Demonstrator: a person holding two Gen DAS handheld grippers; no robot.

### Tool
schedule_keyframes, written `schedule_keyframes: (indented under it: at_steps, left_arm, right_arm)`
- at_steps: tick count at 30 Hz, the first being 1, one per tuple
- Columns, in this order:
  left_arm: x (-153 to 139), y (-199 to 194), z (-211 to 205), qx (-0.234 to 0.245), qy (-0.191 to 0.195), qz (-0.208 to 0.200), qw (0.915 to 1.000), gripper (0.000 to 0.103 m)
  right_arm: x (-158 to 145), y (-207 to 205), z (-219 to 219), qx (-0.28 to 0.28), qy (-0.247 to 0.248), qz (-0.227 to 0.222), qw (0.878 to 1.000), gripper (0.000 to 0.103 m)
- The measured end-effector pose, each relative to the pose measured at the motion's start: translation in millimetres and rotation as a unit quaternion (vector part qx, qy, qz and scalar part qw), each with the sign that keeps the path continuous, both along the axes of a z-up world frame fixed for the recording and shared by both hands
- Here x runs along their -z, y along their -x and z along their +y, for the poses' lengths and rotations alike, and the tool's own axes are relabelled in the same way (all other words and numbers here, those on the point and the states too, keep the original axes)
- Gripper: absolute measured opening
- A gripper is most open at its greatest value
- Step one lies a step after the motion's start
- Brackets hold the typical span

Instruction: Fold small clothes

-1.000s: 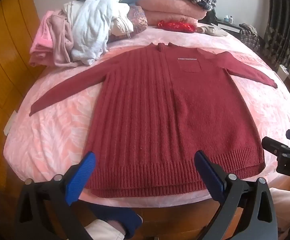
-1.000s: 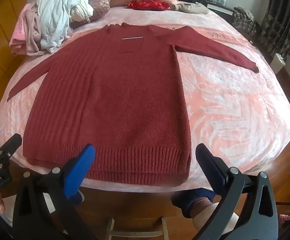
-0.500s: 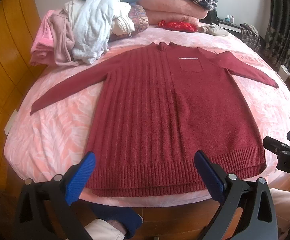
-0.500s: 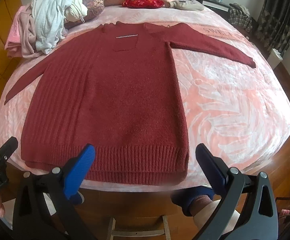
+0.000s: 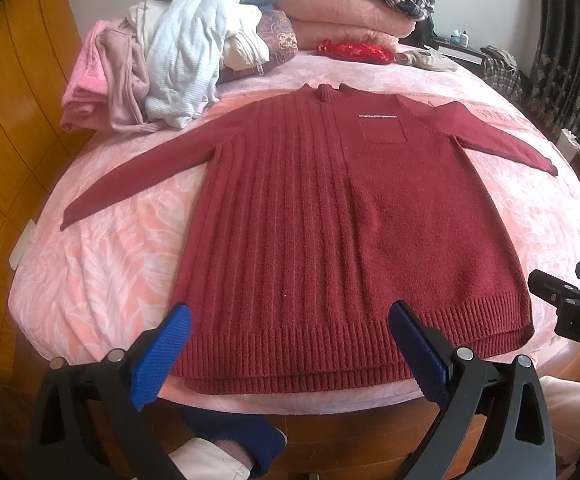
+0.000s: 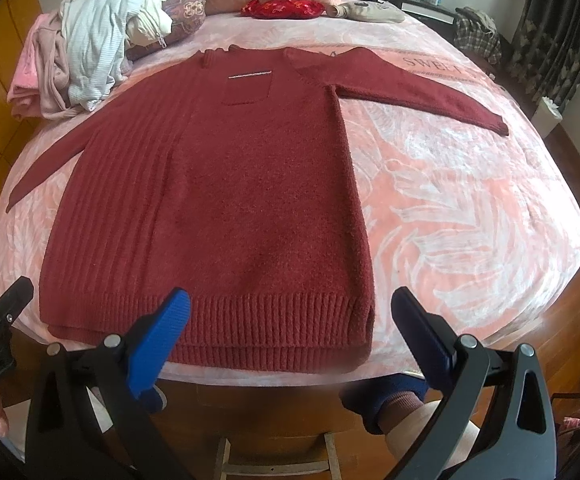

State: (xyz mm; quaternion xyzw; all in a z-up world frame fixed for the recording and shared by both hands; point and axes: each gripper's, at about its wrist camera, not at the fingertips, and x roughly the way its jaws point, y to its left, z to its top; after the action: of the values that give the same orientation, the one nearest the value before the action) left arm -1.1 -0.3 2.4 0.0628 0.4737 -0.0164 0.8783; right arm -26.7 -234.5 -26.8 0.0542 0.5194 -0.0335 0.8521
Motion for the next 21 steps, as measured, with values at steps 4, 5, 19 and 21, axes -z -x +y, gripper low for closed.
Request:
schedule_keyframes:
  at_steps: [4,5,19,21]
  left_arm:
    - [0.5,0.3,0.0,0.0,-0.001,-0.001,1.0,0.099]
    - [0.6,0.2,-0.3,0.001,-0.001,-0.001,1.0,0.099]
    - [2.6,-0.2,-0.5,-0.001,-0.002,-0.002,1.0,0.099]
    - [2.5,0.0,-0.4,-0.001,-0.002,-0.003,1.0,0.099]
  right_arm:
    - [-0.1,-0.1,-0.1,0.0,0.0,-0.002,1.0,0.1]
    - [-0.2,-0.2,0.0,-0.001,0.003,-0.003,1.0,0.1]
    - [-1.1,0.9,-1.6,-0.002,-0.001,-0.008,1.0,0.1]
    - [-1.1,0.3,-1.1,-0.002,0.0,-0.007,1.0,0.1]
